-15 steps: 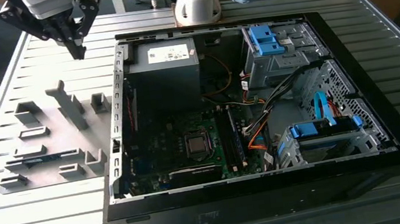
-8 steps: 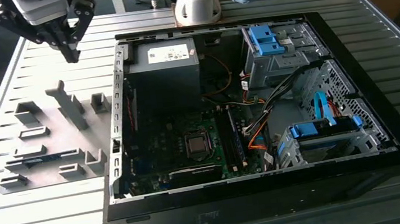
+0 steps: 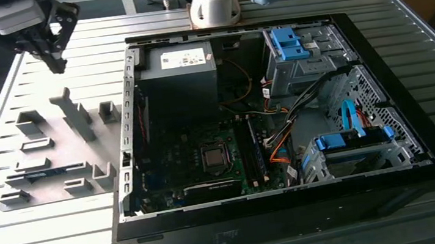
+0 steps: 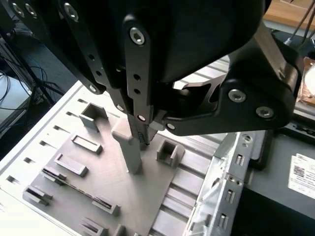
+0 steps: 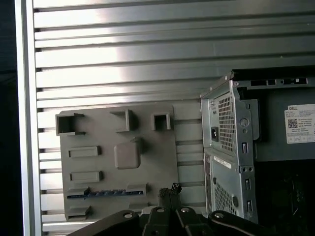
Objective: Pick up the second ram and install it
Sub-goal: 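Reach for the second ram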
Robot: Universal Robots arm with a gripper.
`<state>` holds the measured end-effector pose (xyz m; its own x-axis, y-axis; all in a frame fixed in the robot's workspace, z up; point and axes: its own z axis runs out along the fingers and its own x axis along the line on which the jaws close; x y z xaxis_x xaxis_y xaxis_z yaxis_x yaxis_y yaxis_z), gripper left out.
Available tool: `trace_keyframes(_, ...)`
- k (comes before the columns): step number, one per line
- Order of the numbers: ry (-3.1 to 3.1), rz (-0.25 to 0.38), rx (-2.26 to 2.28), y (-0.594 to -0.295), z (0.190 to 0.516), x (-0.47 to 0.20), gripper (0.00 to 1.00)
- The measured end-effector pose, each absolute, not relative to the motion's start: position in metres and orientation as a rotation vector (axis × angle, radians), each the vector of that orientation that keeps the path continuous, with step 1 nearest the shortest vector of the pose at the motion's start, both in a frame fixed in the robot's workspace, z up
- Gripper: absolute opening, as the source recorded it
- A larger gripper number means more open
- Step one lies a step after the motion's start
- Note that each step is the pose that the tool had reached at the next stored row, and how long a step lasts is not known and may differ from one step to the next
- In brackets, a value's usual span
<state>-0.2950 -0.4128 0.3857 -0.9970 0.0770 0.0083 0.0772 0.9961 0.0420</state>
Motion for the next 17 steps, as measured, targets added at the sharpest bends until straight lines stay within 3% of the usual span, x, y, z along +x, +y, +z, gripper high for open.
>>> trace_keyframes(17,-3.132,-0.066,-0.121,-0.426,0.383,-0.346,0.11)
